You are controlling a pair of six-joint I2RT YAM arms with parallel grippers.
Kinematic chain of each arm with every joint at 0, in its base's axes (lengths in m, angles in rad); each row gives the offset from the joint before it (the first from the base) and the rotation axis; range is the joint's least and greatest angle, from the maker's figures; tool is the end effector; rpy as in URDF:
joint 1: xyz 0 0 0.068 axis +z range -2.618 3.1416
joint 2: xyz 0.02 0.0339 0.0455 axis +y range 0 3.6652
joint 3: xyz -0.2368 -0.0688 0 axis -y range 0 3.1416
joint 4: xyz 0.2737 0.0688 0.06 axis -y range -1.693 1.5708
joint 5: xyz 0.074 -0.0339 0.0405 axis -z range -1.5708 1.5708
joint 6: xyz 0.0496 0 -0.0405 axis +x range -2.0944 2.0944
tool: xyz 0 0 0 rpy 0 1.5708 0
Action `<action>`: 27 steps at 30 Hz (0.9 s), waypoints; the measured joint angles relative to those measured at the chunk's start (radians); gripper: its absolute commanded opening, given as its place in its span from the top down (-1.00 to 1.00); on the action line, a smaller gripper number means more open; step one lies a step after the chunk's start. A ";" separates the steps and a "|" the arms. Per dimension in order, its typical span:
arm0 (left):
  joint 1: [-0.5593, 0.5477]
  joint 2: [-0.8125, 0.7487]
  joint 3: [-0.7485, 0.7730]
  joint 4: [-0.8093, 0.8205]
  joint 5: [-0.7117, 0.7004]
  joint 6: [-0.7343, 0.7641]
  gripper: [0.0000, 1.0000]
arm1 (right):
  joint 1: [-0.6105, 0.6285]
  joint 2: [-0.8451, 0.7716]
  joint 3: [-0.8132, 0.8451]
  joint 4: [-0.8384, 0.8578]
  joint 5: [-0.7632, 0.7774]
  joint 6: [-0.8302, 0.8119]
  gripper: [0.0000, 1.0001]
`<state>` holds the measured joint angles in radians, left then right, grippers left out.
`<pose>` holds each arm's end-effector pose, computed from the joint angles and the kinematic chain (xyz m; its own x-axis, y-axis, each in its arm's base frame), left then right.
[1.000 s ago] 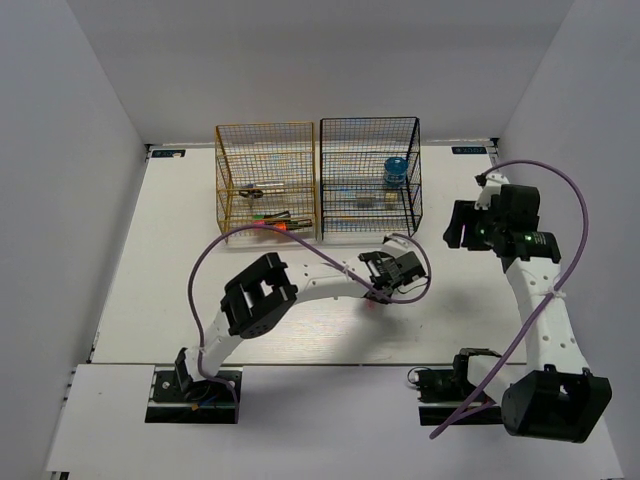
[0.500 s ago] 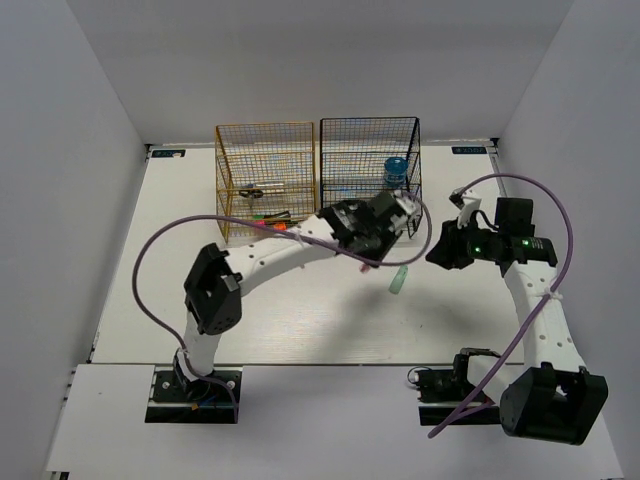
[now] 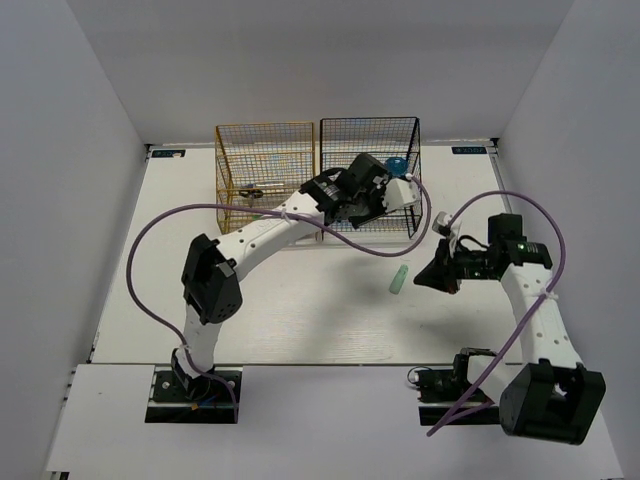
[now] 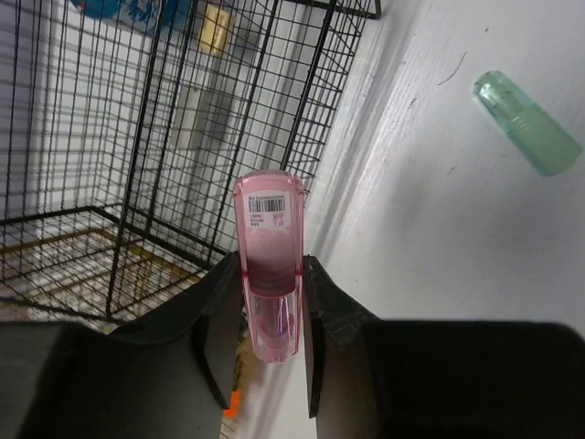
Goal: Sort the stationery into containers
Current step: Place the stationery into the container
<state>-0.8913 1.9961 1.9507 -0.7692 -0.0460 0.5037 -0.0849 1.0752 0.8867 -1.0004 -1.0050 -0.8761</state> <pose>0.3025 -0.3709 0.2868 -0.0349 0.8104 -0.5848 0.8838 0.2981 0.3605 0.2277 0.0226 0.2361 -0.3860 -0.3805 -0.8404 -0.8819 0.4195 0.2152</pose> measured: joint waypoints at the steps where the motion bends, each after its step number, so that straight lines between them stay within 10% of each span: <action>1: 0.000 0.011 0.000 0.012 -0.002 0.032 0.99 | 0.000 -0.021 -0.023 0.001 -0.011 -0.024 0.79; 13: 0.037 0.067 -0.097 0.235 -0.093 0.200 0.97 | -0.001 -0.069 -0.080 0.012 -0.050 -0.090 0.77; 19: 0.055 0.088 -0.112 0.307 -0.133 0.205 -0.06 | -0.007 -0.067 -0.080 0.012 -0.053 -0.101 0.29; 22: 0.057 0.095 -0.121 0.327 -0.144 0.191 -0.24 | -0.010 -0.067 -0.080 0.012 -0.052 -0.100 0.18; 25: 0.057 0.095 -0.130 0.330 -0.154 0.160 -0.25 | -0.012 -0.066 -0.080 0.013 -0.042 -0.105 0.22; 27: 0.056 0.092 -0.131 0.331 -0.155 0.130 0.33 | -0.012 -0.066 -0.080 0.005 -0.033 -0.148 0.22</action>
<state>-0.8352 2.0880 1.8194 -0.4385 -0.2012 0.6342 -0.0971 1.0096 0.8070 -0.9951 -1.0378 -1.0237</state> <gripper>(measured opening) 0.564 0.394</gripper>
